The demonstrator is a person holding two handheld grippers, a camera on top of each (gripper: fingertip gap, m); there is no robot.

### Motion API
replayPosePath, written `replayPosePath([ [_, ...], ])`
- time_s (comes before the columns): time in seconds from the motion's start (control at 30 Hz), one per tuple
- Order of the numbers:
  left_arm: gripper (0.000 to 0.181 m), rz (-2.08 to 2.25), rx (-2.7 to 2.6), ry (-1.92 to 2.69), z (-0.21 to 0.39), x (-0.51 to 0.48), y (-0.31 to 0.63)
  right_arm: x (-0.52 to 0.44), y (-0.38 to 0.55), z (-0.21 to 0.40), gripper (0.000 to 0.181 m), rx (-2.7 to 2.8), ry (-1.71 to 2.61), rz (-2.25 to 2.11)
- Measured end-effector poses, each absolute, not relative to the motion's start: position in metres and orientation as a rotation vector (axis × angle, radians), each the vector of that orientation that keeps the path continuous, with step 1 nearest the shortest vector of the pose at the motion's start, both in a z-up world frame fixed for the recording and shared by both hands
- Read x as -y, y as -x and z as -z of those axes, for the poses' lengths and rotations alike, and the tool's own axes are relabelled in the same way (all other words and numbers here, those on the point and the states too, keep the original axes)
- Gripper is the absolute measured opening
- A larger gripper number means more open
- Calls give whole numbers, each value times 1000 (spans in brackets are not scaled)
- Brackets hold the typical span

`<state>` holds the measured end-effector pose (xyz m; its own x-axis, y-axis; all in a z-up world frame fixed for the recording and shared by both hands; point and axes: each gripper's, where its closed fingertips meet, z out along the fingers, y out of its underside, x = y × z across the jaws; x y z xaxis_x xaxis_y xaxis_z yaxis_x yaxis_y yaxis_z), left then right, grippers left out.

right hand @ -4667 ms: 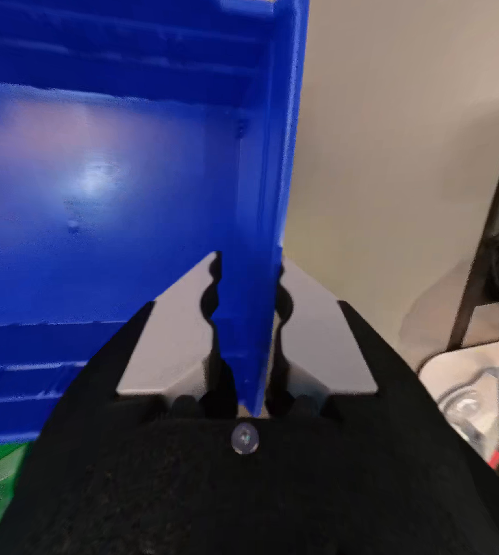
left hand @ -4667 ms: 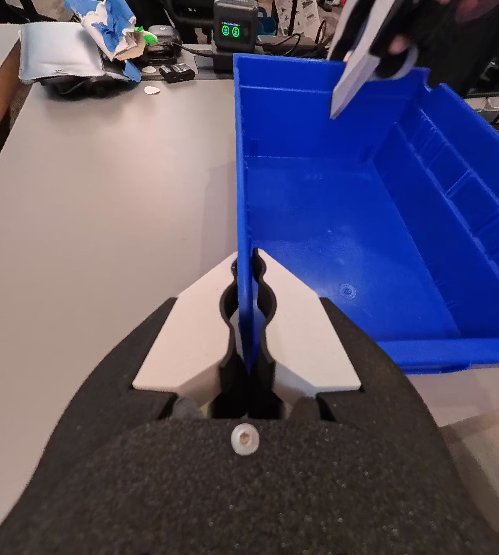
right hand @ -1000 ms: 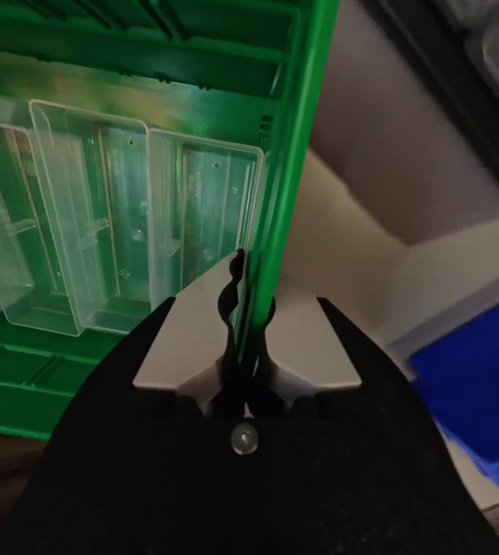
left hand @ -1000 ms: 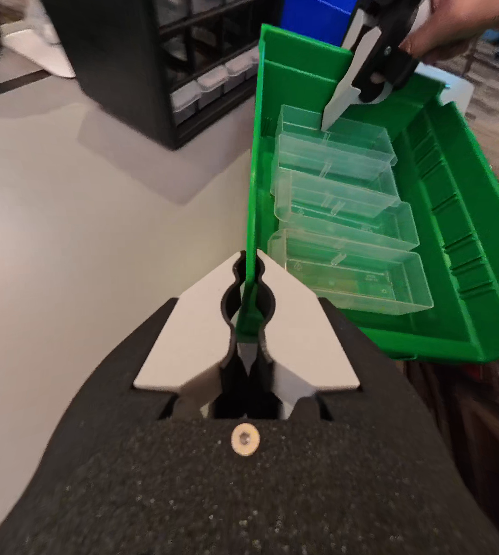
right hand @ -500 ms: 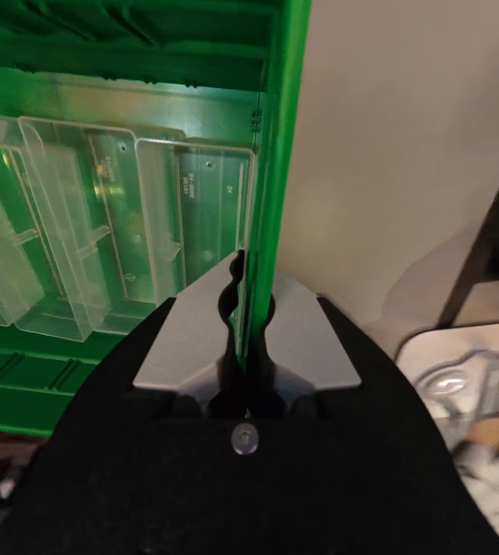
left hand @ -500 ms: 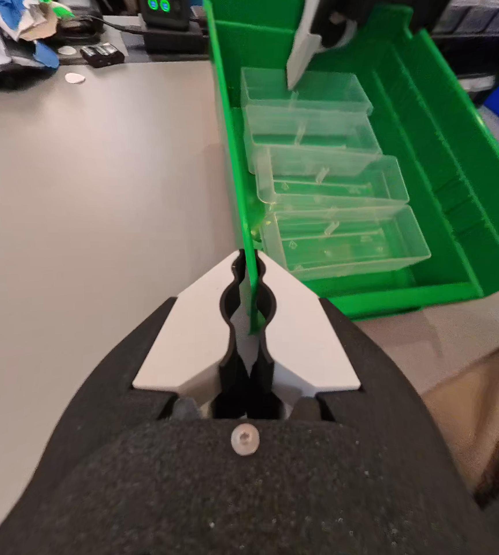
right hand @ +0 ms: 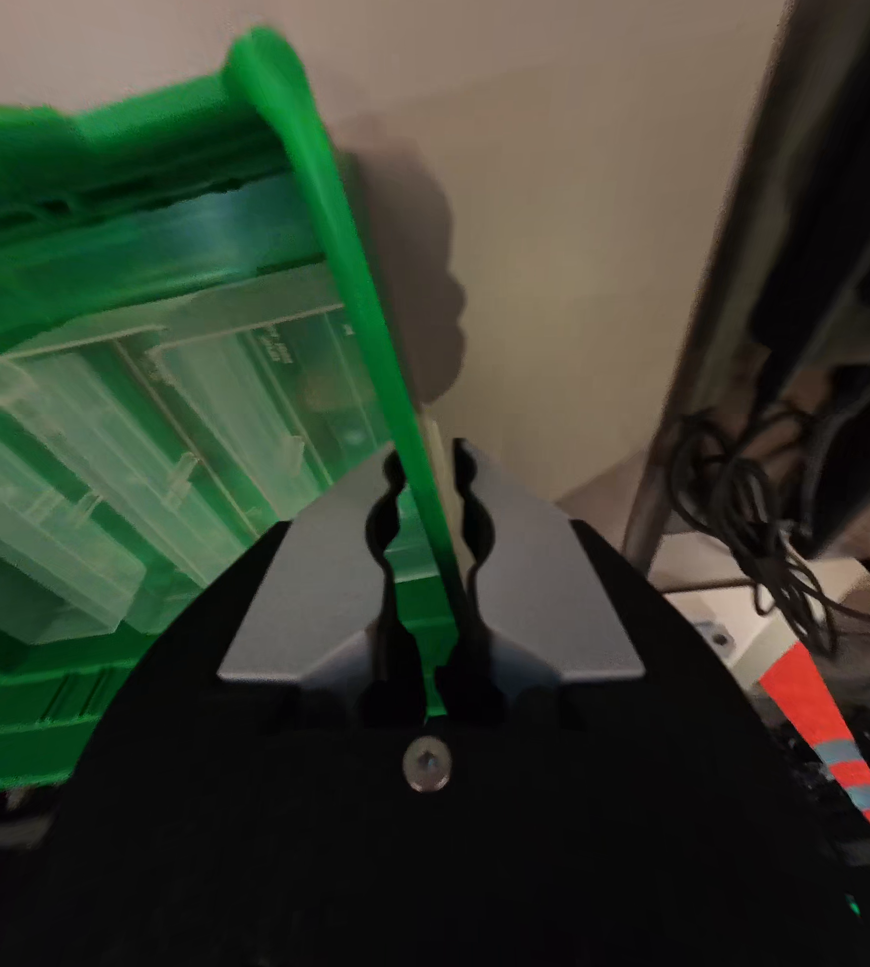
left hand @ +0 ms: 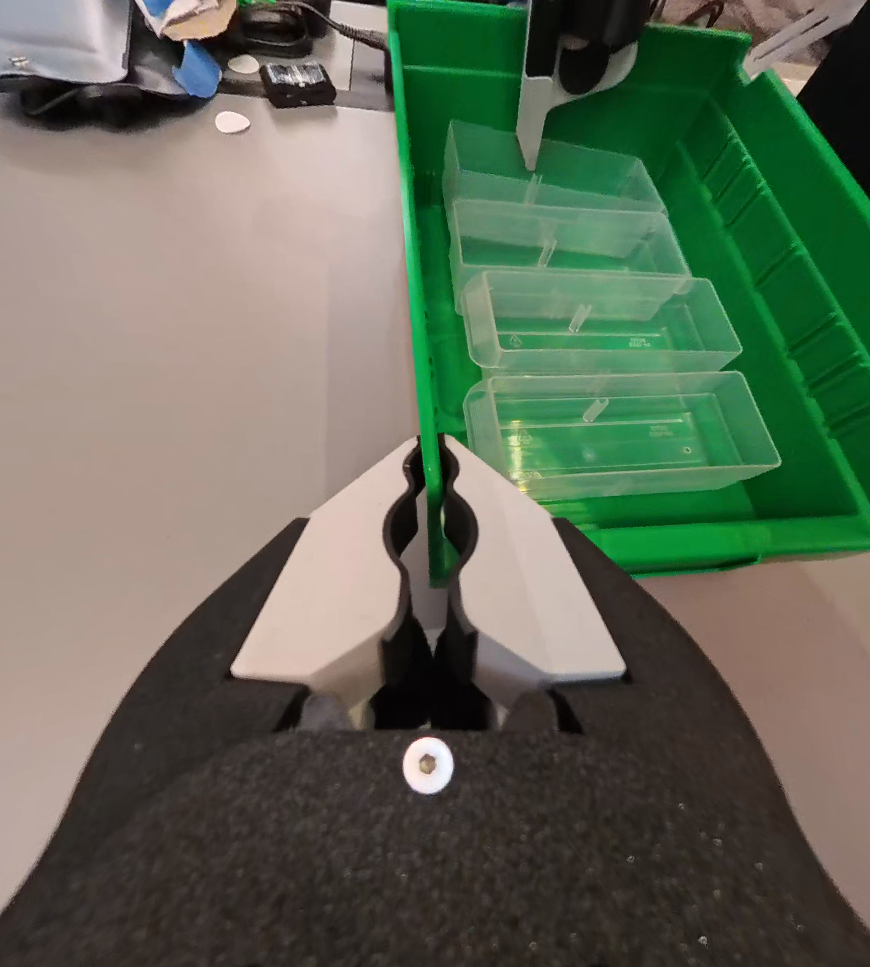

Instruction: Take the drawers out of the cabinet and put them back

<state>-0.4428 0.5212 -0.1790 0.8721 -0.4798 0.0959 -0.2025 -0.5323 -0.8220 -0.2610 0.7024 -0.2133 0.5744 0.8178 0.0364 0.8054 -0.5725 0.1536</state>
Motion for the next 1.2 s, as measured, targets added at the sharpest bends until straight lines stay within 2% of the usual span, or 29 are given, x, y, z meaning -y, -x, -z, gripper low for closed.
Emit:
replayPosePath([
  [0.03,1,389,-492,2131,179,-523,442,-710,258,206,30,-1377,-2738,-215],
  [0.07,1,389,-486,2126,179,-524,441,-714,257,197,34,-1353,-2790,-263],
  [0.23,1,355,-457,2101,179,-528,441,-707,287,110,40,-1333,-3328,-369],
  [0.3,11,328,-446,2108,180,-527,444,-663,309,71,42,-1351,-3580,-166],
  [0.4,25,301,-402,2071,168,-524,453,-557,330,46,49,-1552,-3723,271],
  [0.53,34,265,-342,1990,134,-506,470,-431,293,73,45,-1437,-3874,423],
  [0.67,34,329,-367,1904,111,-467,465,-331,225,124,51,-794,-4017,640],
  [0.83,37,481,-481,1831,122,-400,428,-237,80,155,56,-35,-4234,119],
  [0.9,41,507,-512,1795,123,-385,413,-201,39,157,60,270,-4271,59],
  [1.0,42,505,-536,1761,125,-376,397,-162,2,159,65,659,-4277,97],
  [1.2,38,514,-640,1781,138,-378,372,-138,-30,143,61,947,-4299,5],
])
